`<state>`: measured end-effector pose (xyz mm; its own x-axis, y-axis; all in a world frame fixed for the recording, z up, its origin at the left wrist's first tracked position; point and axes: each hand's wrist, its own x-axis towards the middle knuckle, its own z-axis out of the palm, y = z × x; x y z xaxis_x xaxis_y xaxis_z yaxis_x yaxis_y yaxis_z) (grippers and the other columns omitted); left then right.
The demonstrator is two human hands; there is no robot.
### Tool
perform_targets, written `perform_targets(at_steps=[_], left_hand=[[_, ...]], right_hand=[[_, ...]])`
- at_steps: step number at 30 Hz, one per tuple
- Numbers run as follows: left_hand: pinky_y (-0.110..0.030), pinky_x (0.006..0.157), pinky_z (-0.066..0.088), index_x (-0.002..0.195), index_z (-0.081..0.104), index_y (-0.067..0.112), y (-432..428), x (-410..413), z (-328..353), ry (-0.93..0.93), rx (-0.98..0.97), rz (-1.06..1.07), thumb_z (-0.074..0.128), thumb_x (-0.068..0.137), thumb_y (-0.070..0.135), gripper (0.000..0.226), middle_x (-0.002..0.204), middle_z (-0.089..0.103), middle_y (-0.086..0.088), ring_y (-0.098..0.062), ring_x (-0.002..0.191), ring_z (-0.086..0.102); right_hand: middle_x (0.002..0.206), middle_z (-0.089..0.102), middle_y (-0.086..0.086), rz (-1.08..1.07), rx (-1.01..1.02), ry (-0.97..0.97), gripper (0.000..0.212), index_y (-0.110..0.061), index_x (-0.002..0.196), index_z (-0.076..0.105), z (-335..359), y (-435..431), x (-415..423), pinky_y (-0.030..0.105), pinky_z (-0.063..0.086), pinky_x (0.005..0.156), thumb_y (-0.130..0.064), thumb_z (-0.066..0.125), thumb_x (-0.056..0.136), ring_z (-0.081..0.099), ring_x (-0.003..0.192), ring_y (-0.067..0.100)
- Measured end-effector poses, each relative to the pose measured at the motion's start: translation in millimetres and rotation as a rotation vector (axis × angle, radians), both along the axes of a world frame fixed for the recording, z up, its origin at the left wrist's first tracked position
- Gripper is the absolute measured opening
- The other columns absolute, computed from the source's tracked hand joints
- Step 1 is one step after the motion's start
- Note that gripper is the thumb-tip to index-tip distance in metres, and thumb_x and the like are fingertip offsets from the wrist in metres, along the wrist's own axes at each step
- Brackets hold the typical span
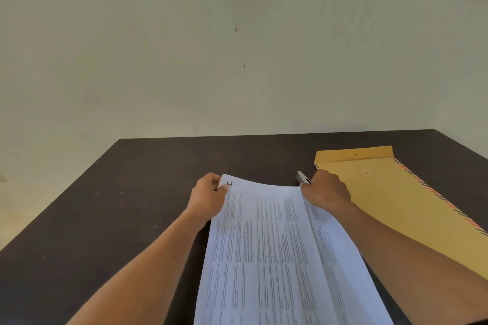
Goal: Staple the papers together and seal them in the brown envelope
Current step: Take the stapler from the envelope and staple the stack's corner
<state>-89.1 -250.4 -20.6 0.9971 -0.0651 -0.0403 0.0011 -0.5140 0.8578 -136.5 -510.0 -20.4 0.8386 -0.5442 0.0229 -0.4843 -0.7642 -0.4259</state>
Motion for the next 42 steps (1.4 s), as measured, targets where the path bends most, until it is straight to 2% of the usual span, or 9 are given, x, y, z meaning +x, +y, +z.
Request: perform_targets(at_steps=[3, 11, 15, 18, 23, 26, 29, 35, 42], left_hand=[[-0.024, 0.059, 0.045, 0.098, 0.058, 0.018, -22, -8, -4, -0.016, 0.055, -0.004, 0.056, 0.099, 0.025, 0.007, 0.088, 0.067, -0.002, -0.012, 0.07, 0.058], [-0.027, 0.056, 0.047, 0.09, 0.06, 0.015, -34, -13, -12, -0.009, 0.107, 0.106, 0.058, 0.09, 0.009, 0.006, 0.088, 0.066, -0.004, -0.016, 0.067, 0.058], [-0.031, 0.059, 0.052, 0.086, 0.057, 0.018, -33, -15, -17, -0.043, 0.208, 0.093, 0.062, 0.087, 0.007, 0.012, 0.084, 0.065, -0.001, -0.017, 0.071, 0.061], [-0.027, 0.063, 0.044, 0.091, 0.053, 0.021, -39, -22, -23, -0.138, 0.339, 0.076, 0.06, 0.09, 0.01, 0.013, 0.096, 0.059, 0.0, -0.019, 0.087, 0.055], [-0.031, 0.077, 0.04, 0.112, 0.05, 0.019, -43, -30, -33, -0.208, 0.373, 0.099, 0.056, 0.094, 0.021, 0.019, 0.11, 0.05, -0.001, -0.02, 0.105, 0.043], [-0.031, 0.079, 0.039, 0.111, 0.049, 0.017, -42, -34, -35, -0.23, 0.314, 0.156, 0.058, 0.093, 0.025, 0.021, 0.11, 0.05, -0.001, -0.02, 0.104, 0.041], [-0.032, 0.079, 0.039, 0.108, 0.048, 0.016, -40, -37, -36, -0.235, 0.254, 0.203, 0.058, 0.093, 0.024, 0.02, 0.109, 0.05, -0.002, -0.021, 0.104, 0.041], [-0.031, 0.077, 0.04, 0.109, 0.047, 0.017, -41, -48, -44, -0.308, 0.246, 0.232, 0.055, 0.093, 0.013, 0.018, 0.107, 0.049, 0.001, -0.02, 0.102, 0.042], [-0.034, 0.077, 0.047, 0.1, 0.05, 0.018, -41, -48, -38, -0.266, 0.145, 0.298, 0.057, 0.092, 0.011, 0.013, 0.102, 0.052, 0.002, -0.021, 0.101, 0.048]], right_hand=[[0.066, 0.053, 0.001, 0.008, 0.175, -0.042, 0.036, -0.012, 0.074, 0.058, 1, 3, 5, 0.025, 0.033, 0.05, -0.042, 0.059, 0.095, 0.051, 0.057, 0.013], [0.067, 0.056, 0.002, -0.025, 0.287, -0.151, 0.032, -0.011, 0.075, 0.06, 0, 5, 3, 0.025, 0.037, 0.053, -0.037, 0.06, 0.094, 0.055, 0.059, 0.014], [0.08, 0.059, 0.001, -0.031, 0.031, -0.045, 0.024, -0.016, 0.088, 0.056, 10, -10, -13, 0.027, 0.042, 0.056, -0.04, 0.061, 0.091, 0.06, 0.072, 0.018], [0.1, 0.062, 0.003, -0.068, -0.122, 0.066, 0.027, -0.018, 0.099, 0.053, 9, -22, -31, 0.036, 0.048, 0.078, -0.043, 0.059, 0.09, 0.059, 0.096, 0.025], [0.132, 0.053, 0.01, -0.128, -0.305, 0.118, 0.054, -0.016, 0.128, 0.046, -1, -26, -45, 0.044, 0.044, 0.096, -0.054, 0.054, 0.09, 0.048, 0.123, 0.031], [0.112, 0.062, 0.006, -0.065, -0.324, -0.047, 0.042, -0.015, 0.113, 0.056, 4, -14, -48, 0.035, 0.048, 0.076, -0.052, 0.052, 0.094, 0.057, 0.098, 0.023], [0.077, 0.057, -0.004, 0.032, -0.193, 0.038, 0.035, -0.02, 0.081, 0.054, 11, 4, -54, 0.025, 0.037, 0.055, -0.052, 0.054, 0.094, 0.051, 0.064, 0.01], [0.098, 0.068, -0.001, 0.103, -0.422, 0.211, 0.04, -0.022, 0.103, 0.064, 8, 38, -57, 0.032, 0.04, 0.073, -0.058, 0.057, 0.088, 0.062, 0.088, 0.018], [0.091, 0.067, 0.003, 0.085, -0.205, 0.175, 0.015, -0.016, 0.095, 0.061, 9, 45, -53, 0.028, 0.043, 0.063, -0.028, 0.065, 0.088, 0.061, 0.077, 0.019]])
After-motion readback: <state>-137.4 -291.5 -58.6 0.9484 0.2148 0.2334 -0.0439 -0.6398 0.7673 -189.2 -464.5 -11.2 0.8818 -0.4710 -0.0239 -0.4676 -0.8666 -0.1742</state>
